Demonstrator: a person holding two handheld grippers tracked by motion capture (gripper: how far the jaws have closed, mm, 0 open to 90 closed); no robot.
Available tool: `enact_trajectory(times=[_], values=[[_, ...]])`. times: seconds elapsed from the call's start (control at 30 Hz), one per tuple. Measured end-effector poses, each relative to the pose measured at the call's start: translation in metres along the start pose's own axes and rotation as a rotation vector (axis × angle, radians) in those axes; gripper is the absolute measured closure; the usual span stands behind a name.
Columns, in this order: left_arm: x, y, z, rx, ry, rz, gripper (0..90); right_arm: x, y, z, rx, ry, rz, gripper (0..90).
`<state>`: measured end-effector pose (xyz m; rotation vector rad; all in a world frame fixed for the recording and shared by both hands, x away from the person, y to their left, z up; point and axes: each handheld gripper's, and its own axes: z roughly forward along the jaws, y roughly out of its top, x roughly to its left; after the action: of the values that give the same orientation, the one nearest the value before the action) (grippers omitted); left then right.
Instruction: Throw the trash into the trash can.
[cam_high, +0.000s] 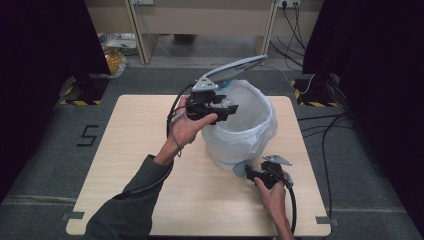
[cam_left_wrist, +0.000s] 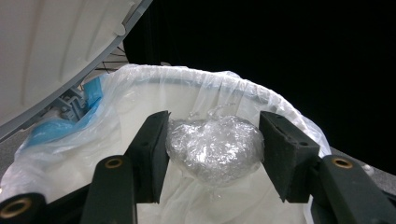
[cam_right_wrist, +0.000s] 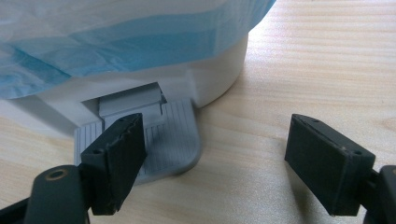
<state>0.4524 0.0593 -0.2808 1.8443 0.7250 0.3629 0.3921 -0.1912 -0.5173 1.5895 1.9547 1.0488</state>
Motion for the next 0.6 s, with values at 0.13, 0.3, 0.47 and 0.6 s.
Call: enact_trajectory(times=[0.13, 0.3, 0.47, 0.6], values=[[-0.001, -0.002, 0.003, 0.011, 0.003, -0.003, 39.0, 0.0, 0.0, 0.0, 0.0, 0.001, -0.001, 20.2], [0.0, -0.006, 0.0, 0.008, 0.001, -0.015, 32.3, 0.0, 0.0, 0.0, -0.001, 0.002, -0.001, 20.2], [0.004, -0.01, -0.007, 0.015, 0.003, -0.024, 29.4, 0.0, 0.0, 0.0, 0.001, 0.001, 0.001, 20.2], [0.006, -0.01, -0.012, 0.02, 0.005, -0.018, 27.8, 0.0, 0.0, 0.0, 0.0, 0.002, -0.001, 20.2]])
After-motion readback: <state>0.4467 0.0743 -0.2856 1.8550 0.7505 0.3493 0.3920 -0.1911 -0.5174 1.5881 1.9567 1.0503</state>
